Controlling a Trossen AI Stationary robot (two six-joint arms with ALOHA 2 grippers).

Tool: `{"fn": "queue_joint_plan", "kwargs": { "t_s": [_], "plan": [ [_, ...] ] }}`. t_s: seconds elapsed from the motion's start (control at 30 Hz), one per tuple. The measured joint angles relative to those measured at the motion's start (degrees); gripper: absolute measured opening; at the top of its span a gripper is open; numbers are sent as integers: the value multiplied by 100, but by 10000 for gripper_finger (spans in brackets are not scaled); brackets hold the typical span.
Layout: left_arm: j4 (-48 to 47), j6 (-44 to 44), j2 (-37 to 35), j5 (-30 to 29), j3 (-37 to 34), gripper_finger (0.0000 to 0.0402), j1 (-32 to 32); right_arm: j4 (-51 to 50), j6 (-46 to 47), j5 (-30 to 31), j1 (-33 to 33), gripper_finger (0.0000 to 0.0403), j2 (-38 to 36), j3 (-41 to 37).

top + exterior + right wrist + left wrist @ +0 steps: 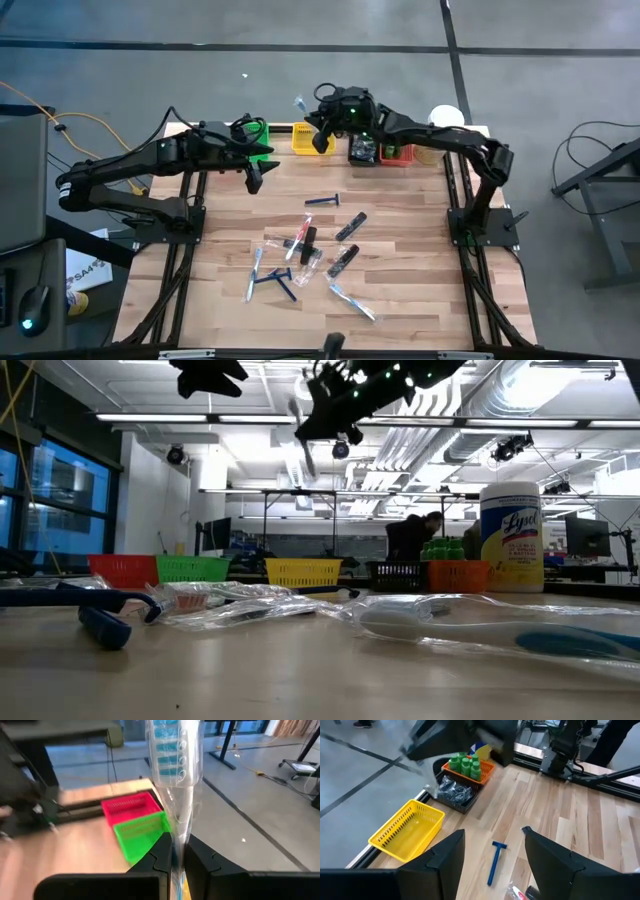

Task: Pick & Place Travel size toiletries
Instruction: Put the light blue toothbrush into the yellow bin

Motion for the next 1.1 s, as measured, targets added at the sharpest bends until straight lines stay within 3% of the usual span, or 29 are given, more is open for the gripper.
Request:
{"fn": "queue_joint_plan", "kwargs": {
  "t_s": [0.2,0.53,0.9,1.1],
  "plan": [
    [-64,-125,0,-5,0,197,-1,37,-341,149,-188,24,562,78],
    [-85,-125,0,-40,0,197,-1,-270,-511,725,-212,24,771,93],
    [-86,-119,2,-46,0,197,-1,-267,-540,738,-298,24,1275,85],
    [-97,-105,2,-46,0,197,0,-171,9,730,-483,24,1425,100]
  ]
}}
